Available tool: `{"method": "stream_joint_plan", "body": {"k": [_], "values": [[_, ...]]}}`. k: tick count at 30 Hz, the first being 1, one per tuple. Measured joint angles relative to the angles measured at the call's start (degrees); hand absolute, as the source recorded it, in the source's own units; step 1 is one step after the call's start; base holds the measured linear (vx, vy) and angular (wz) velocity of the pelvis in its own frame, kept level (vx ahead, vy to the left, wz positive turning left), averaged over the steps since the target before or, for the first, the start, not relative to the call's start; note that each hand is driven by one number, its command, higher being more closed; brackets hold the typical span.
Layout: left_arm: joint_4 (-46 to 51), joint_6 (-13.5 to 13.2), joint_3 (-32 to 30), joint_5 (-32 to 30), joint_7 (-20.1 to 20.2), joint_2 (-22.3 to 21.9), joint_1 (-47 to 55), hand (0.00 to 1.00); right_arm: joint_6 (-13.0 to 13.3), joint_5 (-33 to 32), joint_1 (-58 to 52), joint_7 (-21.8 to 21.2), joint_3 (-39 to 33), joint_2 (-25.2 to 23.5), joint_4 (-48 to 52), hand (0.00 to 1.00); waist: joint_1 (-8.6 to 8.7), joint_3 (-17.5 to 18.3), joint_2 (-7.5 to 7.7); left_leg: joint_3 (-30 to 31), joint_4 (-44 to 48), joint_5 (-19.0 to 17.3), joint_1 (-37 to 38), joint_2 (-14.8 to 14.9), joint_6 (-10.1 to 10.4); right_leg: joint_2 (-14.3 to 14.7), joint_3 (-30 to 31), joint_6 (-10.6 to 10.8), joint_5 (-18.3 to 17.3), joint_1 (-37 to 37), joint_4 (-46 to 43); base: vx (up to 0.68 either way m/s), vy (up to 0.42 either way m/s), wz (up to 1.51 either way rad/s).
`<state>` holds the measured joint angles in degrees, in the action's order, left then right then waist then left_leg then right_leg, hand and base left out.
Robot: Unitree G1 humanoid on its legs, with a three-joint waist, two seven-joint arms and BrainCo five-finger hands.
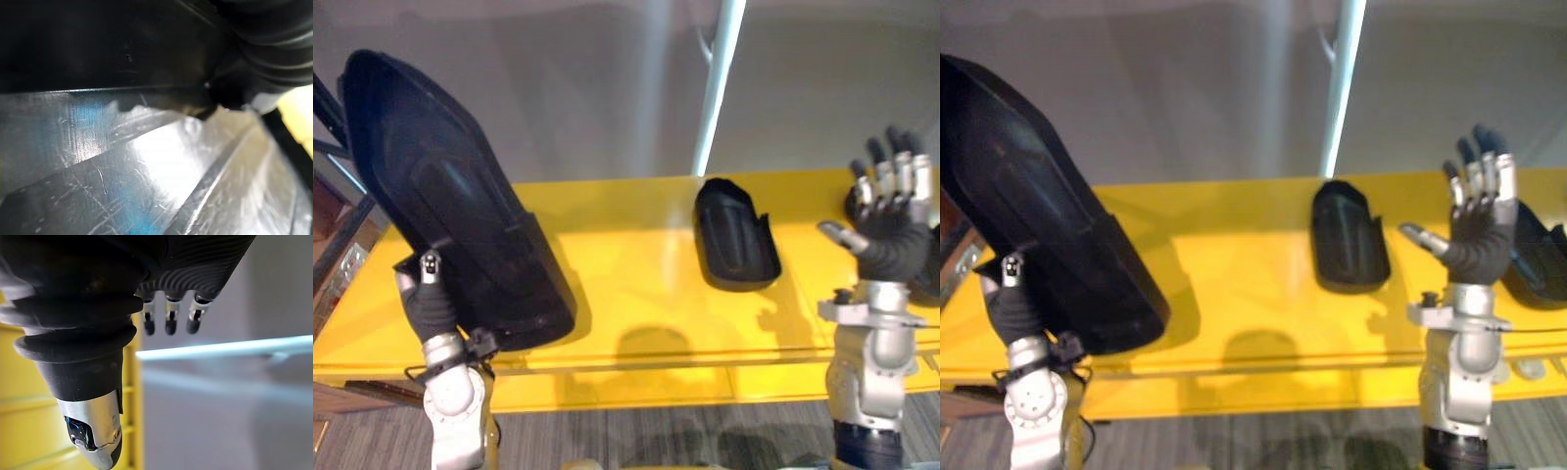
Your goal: Walk over and take plastic housings, then place them on the shelf
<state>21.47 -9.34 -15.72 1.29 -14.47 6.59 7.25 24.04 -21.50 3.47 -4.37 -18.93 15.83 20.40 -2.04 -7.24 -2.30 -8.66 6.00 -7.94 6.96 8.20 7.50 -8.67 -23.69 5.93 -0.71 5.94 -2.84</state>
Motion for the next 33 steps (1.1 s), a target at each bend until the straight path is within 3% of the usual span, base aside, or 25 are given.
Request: {"method": "stream_joint_plan", "body": {"k": [7,9,12,15,21,26,33], "values": [[-1.6,8.1,-1.2,0.2,8.6,6.9,-5.9,1.0,0.8,0.4,-5.2,3.0,-5.8,-1.2,3.8,0.0,2.95,0.2,-0.03,-4.4,-3.5,0.4,1.5,-0.1,-0.6,1.7,3.5,-0.2,3.8,-0.3,5.5,-0.05,0.024,-0.26],[-4.4,9.7,-0.7,0.5,10.7,8.5,-8.0,1.0,0.4,0.3,-6.3,3.0,-7.1,-1.3,3.8,0.0,3.49,0.3,-0.28,-6.1,-3.7,0.4,1.9,0.2,-0.6,2.1,4.9,-0.4,4.3,-0.8,5.8,-0.03,-0.005,-0.4],[-14.6,14.3,0.8,1.1,13.4,12.8,-13.4,1.0,-0.7,-1.5,-8.0,0.9,-8.6,-1.4,3.8,0.0,6.21,0.9,-1.43,-8.7,-4.0,0.4,2.1,0.2,-0.6,2.5,7.3,-0.6,5.4,-2.0,6.6,-0.03,0.001,-0.35],[-25.1,18.0,1.6,1.1,14.6,15.2,-18.2,1.0,-2.2,-3.5,-9.8,-1.9,-9.4,-1.4,3.8,0.0,7.95,1.0,-2.01,-10.5,-4.2,0.4,2.3,0.3,-0.6,2.9,9.1,-0.8,6.1,-2.5,7.1,-0.04,0.001,-0.36],[-45.5,22.5,5.3,3.4,14.7,21.9,-27.9,1.0,-5.6,-4.8,-12.7,-7.2,-9.5,-1.3,3.7,0.0,10.83,0.8,-2.44,-13.5,-4.8,0.4,3.0,0.4,-0.6,3.5,12.1,-1.0,7.0,-3.9,7.4,-0.04,-0.008,-0.27],[-61.6,27.4,5.6,3.4,14.6,28.4,-38.2,1.0,-7.0,-6.1,-13.5,-11.0,-9.5,2.5,3.2,0.0,12.62,0.2,-3.61,-15.1,-5.0,0.5,3.0,0.2,-0.5,3.6,13.9,-1.1,7.4,-5.1,7.4,-0.04,-0.005,-0.14],[-69.5,34.0,6.0,3.1,14.3,29.6,-42.7,1.0,-8.2,-7.5,-11.0,-11.8,-8.6,6.6,1.4,0.0,13.86,0.0,-4.02,-15.4,-5.0,1.1,2.8,0.0,-0.4,3.4,14.3,-1.1,7.6,-5.4,7.4,-0.02,-0.007,-0.04]]}}
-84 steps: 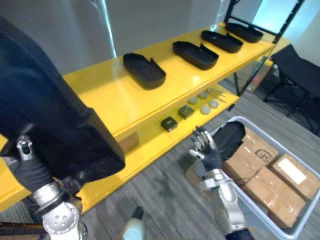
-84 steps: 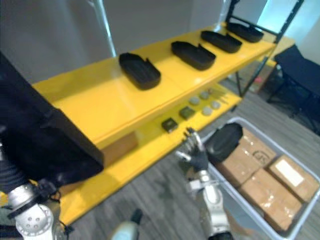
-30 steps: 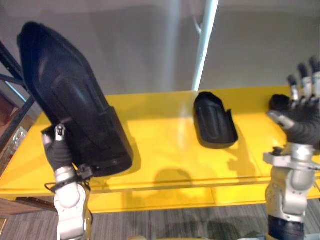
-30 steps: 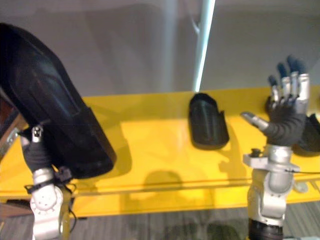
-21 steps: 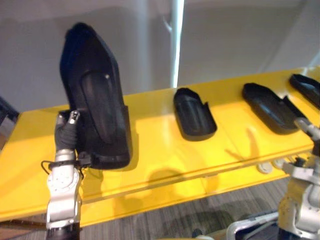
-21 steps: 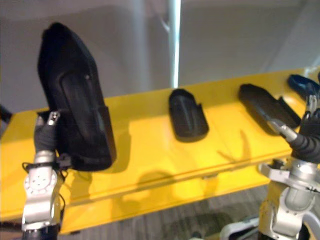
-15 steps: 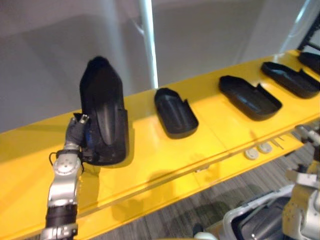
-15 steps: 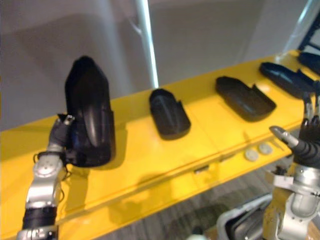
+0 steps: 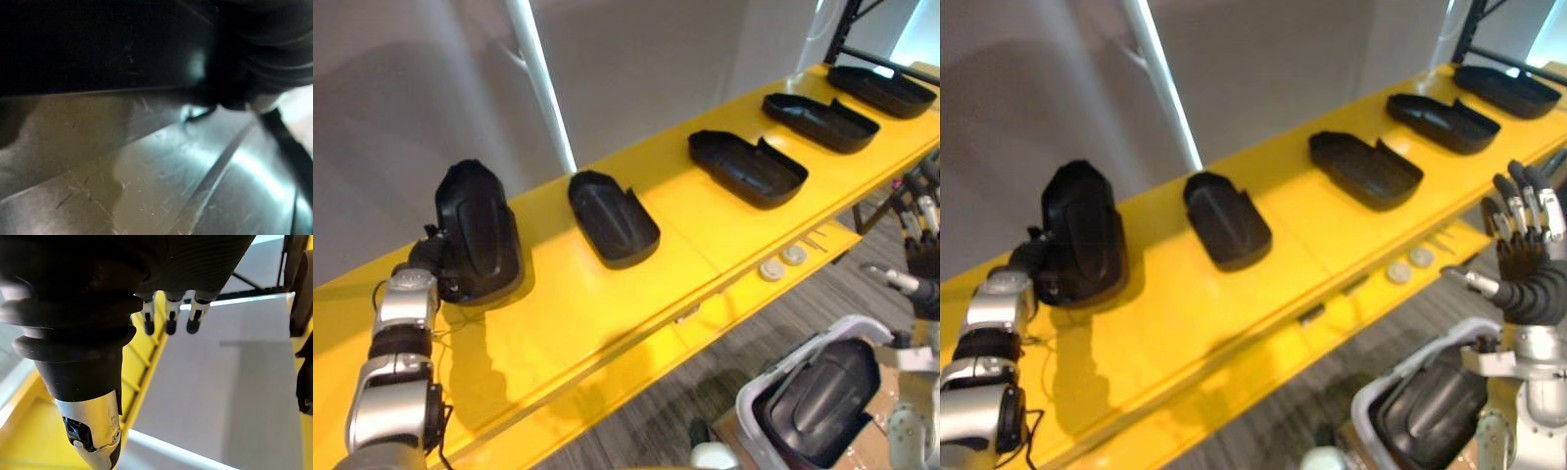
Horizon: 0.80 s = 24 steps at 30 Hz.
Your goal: Walk over and take plastic housings, then place them on the shelf
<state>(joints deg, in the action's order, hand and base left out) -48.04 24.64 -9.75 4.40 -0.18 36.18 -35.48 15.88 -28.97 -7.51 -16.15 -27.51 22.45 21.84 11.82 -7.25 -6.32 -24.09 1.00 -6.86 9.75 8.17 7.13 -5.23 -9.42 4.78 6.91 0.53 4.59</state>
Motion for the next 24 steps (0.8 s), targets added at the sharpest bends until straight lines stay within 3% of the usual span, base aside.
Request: {"method": "stream_joint_plan", "body": {"k": [3,10,14,24], "values": [[-1.2,2.3,2.2,-0.4,0.4,0.0,0.0,1.0,-0.2,0.0,0.0,0.1,1.8,0.6,0.0,0.0,0.06,-0.1,0.11,0.1,-0.3,1.4,0.0,-0.5,-0.1,-0.7,-0.5,0.0,0.0,0.3,0.0,-0.04,-0.017,0.08],[-1.1,4.3,3.9,-1.1,1.5,-1.0,-0.3,1.0,-1.0,0.0,0.1,1.2,4.2,0.6,0.0,0.0,-0.3,-0.4,0.53,1.7,-0.9,1.9,-0.9,-0.7,-0.2,-1.0,-2.6,-0.2,0.3,0.5,0.0,-0.07,-0.009,0.16],[-0.2,4.8,3.9,-3.2,1.5,-2.9,0.6,1.0,-1.0,0.0,0.1,1.2,4.3,0.4,0.0,0.0,-1.19,-1.0,1.56,2.1,-1.5,2.0,-0.9,-0.9,-0.4,-1.5,-3.2,0.0,0.8,0.7,0.1,-0.08,0.017,0.09],[2.0,3.6,4.9,-3.1,0.1,-4.4,2.3,1.0,-1.0,0.4,1.5,1.4,4.8,0.4,-0.1,0.0,-1.61,-1.3,2.12,3.2,-1.5,2.1,-0.9,-1.1,-0.5,-1.8,-4.3,0.1,1.0,1.4,0.1,-0.02,0.003,0.05]]}}
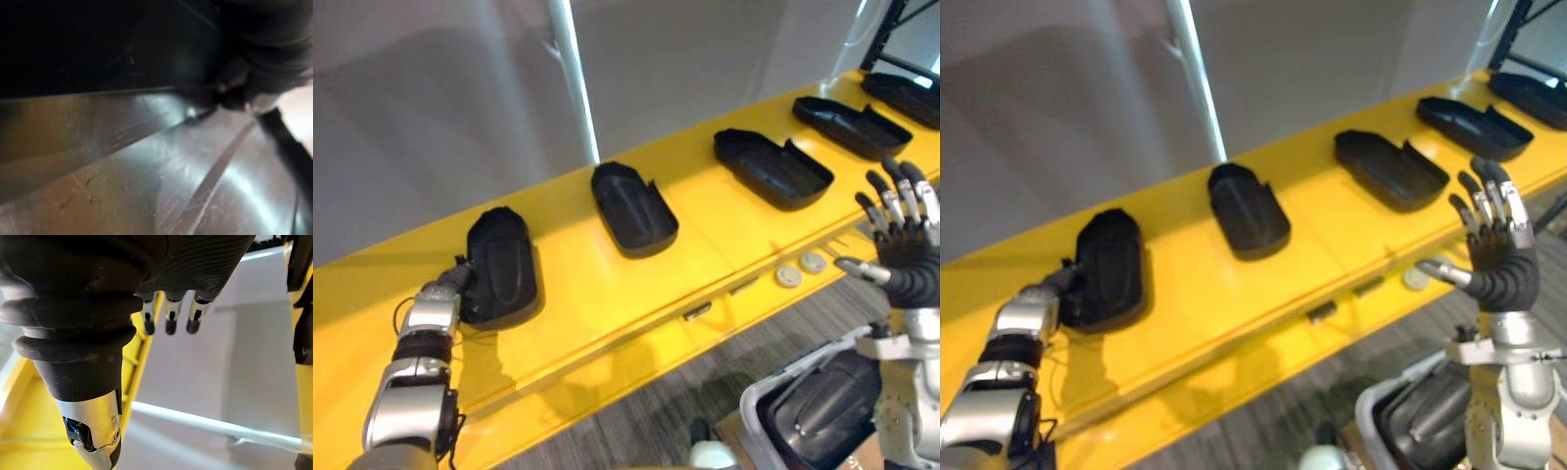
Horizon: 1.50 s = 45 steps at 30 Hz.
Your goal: Walk over and take plastic housings, then place them on the shelf
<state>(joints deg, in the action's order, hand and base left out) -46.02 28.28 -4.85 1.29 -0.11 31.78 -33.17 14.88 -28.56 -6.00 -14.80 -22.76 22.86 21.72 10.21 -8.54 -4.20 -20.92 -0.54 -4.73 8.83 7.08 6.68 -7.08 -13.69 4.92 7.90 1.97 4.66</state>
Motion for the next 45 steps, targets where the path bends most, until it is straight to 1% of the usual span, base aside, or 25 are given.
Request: {"method": "stream_joint_plan", "body": {"k": [4,6,9,15,18,23,32,33,36,38,40,44,45], "values": [[0.0,-1.1,0.0,0.0,-2.3,-0.8,0.2,1.0,0.0,0.0,0.2,0.2,0.6,0.0,-0.1,0.0,-0.01,0.0,0.12,0.0,0.0,0.0,0.0,0.0,0.0,0.0,0.0,0.0,0.0,0.0,0.0,0.0,0.0,0.0],[0.2,-2.3,0.0,0.0,-3.6,-0.9,1.0,1.0,-0.1,0.0,0.2,0.1,0.6,0.0,-0.1,0.0,0.18,0.0,0.22,-0.1,0.0,0.0,0.1,0.1,0.0,0.1,0.1,0.0,0.0,0.0,0.0,0.0,0.0,0.0],[0.3,-2.4,0.0,-0.1,-4.2,-0.8,1.2,1.0,-0.1,0.0,0.0,-0.1,0.6,0.0,-0.2,0.0,0.3,0.1,0.45,-0.2,0.0,0.0,0.1,0.1,0.0,0.2,0.2,0.0,0.0,0.0,0.0,0.0,0.0,0.0],[0.3,-4.2,-0.1,0.0,-4.6,-0.6,1.6,1.0,-0.1,-0.4,0.1,-0.5,0.5,0.0,-0.2,0.0,0.32,0.5,1.35,-1.1,-0.1,0.0,0.4,0.1,0.0,0.3,1.1,0.0,0.2,-0.3,0.0,-0.01,0.001,-0.05],[0.2,-4.4,-0.1,0.0,-4.6,-0.6,1.6,1.0,-0.1,-0.4,0.1,-1.3,0.3,0.0,-0.3,0.0,0.51,0.5,1.42,-1.5,-0.2,0.0,0.6,0.1,0.0,0.3,1.5,0.0,0.2,-0.4,0.0,-0.02,0.0,-0.09],[-0.1,-4.4,-0.1,0.0,-4.3,-0.4,1.6,1.0,-0.1,-0.5,0.1,-1.8,-0.1,0.0,-0.4,0.0,1.54,0.5,1.42,-2.1,-0.9,0.0,1.2,-0.1,0.0,0.3,2.3,0.0,0.3,-0.4,0.0,-0.02,0.0,-0.07],[-0.4,-4.4,0.0,0.6,-4.1,0.5,1.5,1.0,-0.5,-1.7,0.1,-1.9,-1.2,0.0,-0.4,0.0,1.98,0.5,1.43,-3.0,-0.9,0.0,1.3,-0.2,0.0,0.3,2.9,0.1,0.4,-0.9,0.0,-0.01,-0.001,-0.03],[-0.4,-4.4,0.0,0.6,-4.1,0.5,1.5,0.0,-0.7,-1.7,0.1,-2.3,-1.2,0.0,-0.4,0.0,2.02,0.5,1.43,-3.0,-0.9,0.0,1.3,-0.2,0.0,0.3,2.9,0.1,0.4,-0.9,0.0,0.0,0.0,0.0],[-0.7,-4.4,0.0,1.8,-4.3,0.8,1.5,0.0,-1.4,-1.9,0.1,-2.7,-1.2,0.0,-0.4,0.0,2.11,0.5,1.43,-3.0,-0.9,0.0,1.3,-0.2,0.0,0.3,3.0,0.1,0.4,-0.9,0.0,0.0,0.0,0.0],[-1.3,-4.4,-0.1,3.6,-4.8,1.2,1.5,0.0,-1.7,-2.2,0.1,-2.8,-1.3,0.0,-0.4,0.0,2.41,0.5,1.43,-3.0,-0.9,0.0,1.3,-0.2,0.0,0.3,3.0,0.1,0.4,-0.9,0.0,0.0,0.0,0.0],[-1.6,-4.4,-0.2,5.0,-6.0,1.3,1.5,0.0,-1.7,-2.2,0.1,-2.8,-1.3,0.0,-0.3,0.0,2.64,0.5,1.43,-3.0,-0.9,0.0,1.3,-0.2,0.0,0.3,3.0,0.1,0.4,-0.9,0.0,0.0,0.0,0.0],[-2.3,-4.4,-0.8,5.7,-6.8,1.3,1.5,0.0,-1.7,-2.3,0.1,-2.8,-1.3,0.0,-0.3,0.0,3.03,0.5,1.43,-3.0,-0.9,0.0,1.3,-0.2,0.0,0.3,3.0,0.1,0.4,-0.9,0.0,-0.01,-0.003,0.0],[-2.4,-4.4,-0.8,7.6,-8.3,1.3,1.5,0.0,-1.7,-2.3,0.1,-2.8,-1.3,0.0,-0.3,0.0,3.07,0.5,1.43,-3.0,-0.9,0.0,1.3,-0.2,0.0,0.3,3.0,0.1,0.4,-0.9,0.0,0.0,0.0,0.0]]}}
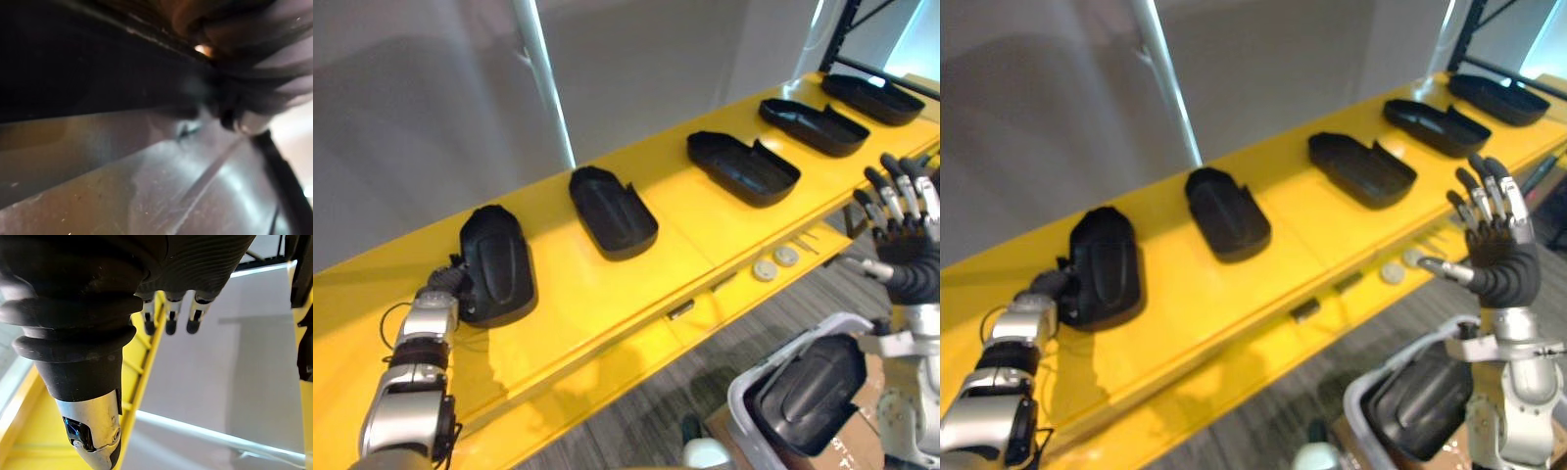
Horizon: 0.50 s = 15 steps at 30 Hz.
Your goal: Walk over and take plastic housings, then place them on the shelf
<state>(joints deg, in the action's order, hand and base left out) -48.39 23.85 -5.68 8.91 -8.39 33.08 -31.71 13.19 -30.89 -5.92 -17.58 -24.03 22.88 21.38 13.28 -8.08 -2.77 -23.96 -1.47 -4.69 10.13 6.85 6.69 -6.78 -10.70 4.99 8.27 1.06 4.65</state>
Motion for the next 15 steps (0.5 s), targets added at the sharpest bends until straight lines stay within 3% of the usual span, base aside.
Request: {"method": "stream_joint_plan", "body": {"k": [4,15], "values": [[0.0,-0.2,-0.1,2.1,-2.5,-0.1,0.0,0.0,0.0,0.0,0.0,0.0,0.0,0.0,0.0,0.0,0.02,0.0,0.0,0.0,0.0,0.0,0.0,0.0,0.0,0.0,0.0,0.0,0.0,0.0,0.0,0.0,0.0,0.0],[0.4,-4.9,-3.6,7.0,-11.9,-1.2,0.0,0.0,1.4,0.0,0.0,0.1,0.7,0.0,0.0,0.0,-0.2,0.0,0.01,0.3,-0.1,0.1,-0.1,-0.1,-0.1,-0.1,-0.3,0.1,0.0,0.0,0.0,0.0,0.0,0.0]]}}
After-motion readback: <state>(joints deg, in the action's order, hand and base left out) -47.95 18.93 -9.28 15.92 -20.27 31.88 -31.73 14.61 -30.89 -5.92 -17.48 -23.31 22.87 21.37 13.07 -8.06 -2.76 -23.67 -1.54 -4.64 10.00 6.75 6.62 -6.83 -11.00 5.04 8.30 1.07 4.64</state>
